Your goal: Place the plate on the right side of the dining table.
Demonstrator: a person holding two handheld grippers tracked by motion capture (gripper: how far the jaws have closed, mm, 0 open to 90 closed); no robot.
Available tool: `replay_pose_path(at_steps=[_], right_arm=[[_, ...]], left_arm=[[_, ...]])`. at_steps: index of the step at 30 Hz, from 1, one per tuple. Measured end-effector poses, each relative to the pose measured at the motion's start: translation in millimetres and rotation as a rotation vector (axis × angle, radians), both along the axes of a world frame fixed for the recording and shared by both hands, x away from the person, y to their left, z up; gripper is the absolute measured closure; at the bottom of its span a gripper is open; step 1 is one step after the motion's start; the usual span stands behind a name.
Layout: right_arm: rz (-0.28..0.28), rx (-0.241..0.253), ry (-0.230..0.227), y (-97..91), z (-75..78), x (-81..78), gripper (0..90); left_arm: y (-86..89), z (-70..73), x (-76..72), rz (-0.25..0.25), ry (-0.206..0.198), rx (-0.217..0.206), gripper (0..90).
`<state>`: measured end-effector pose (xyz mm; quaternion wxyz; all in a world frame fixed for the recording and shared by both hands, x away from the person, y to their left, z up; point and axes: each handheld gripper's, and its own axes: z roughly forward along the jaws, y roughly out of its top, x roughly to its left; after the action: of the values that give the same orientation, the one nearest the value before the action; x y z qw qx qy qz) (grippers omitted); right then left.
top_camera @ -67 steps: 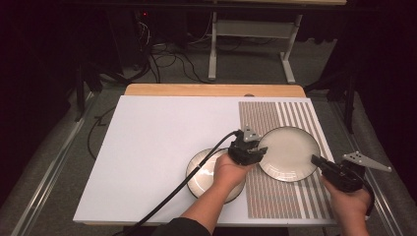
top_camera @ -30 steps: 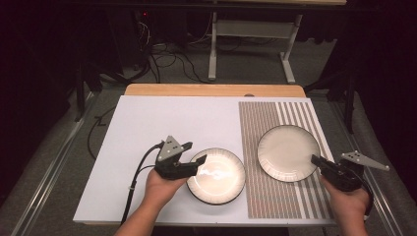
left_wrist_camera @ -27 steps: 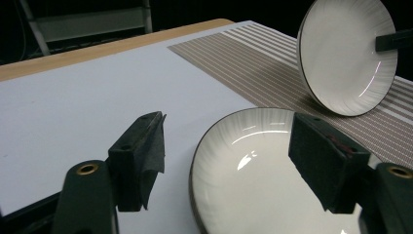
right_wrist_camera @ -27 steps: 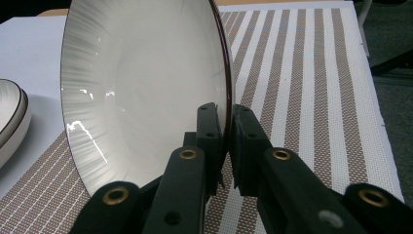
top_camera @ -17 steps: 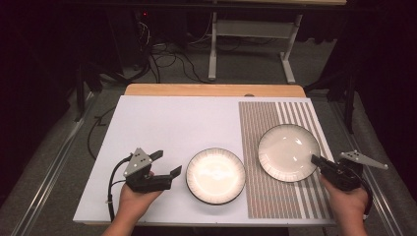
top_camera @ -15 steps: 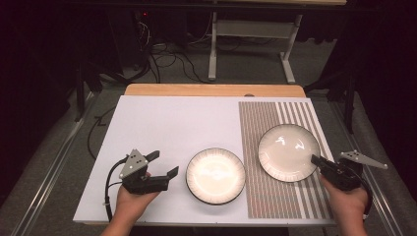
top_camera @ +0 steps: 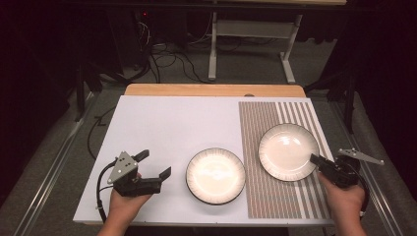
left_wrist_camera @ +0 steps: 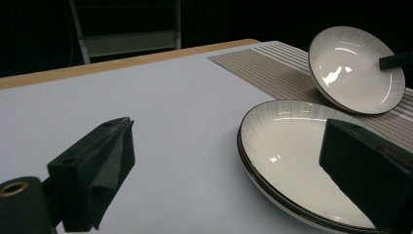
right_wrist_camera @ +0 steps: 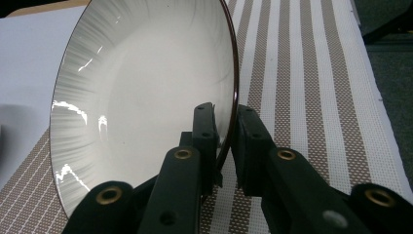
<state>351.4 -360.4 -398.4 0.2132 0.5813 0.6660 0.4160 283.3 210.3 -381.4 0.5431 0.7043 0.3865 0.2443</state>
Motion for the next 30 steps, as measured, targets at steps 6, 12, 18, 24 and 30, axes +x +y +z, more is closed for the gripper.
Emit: replay_pose_path(at_steps=[6, 12, 18, 24, 30], right_arm=[[-0.023, 0.018, 0.016, -0.3, -2.4, 3.5, 82.2], [-0.042, 0.033, 0.029, -0.1, -3.9, 7.1, 81.8], [-0.058, 0.053, 0.051, -2.0, -7.6, 11.8, 81.0], [-0.078, 0.068, 0.073, -2.7, -10.2, 17.5, 80.8], [-0.094, 0.072, 0.083, -3.8, -12.5, 21.9, 81.3]], left_arm=[[-0.1, 0.4, 0.5, 0.002, -0.004, 0.002, 6.7], [0.9, -0.8, 2.0, 0.01, 0.002, -0.004, 6.9], [1.5, -0.2, 2.1, 0.009, 0.003, -0.006, 7.0], [4.5, -0.4, 3.5, 0.013, 0.005, -0.016, 7.1], [6.0, 0.2, 4.0, 0.017, 0.005, -0.02, 7.3]])
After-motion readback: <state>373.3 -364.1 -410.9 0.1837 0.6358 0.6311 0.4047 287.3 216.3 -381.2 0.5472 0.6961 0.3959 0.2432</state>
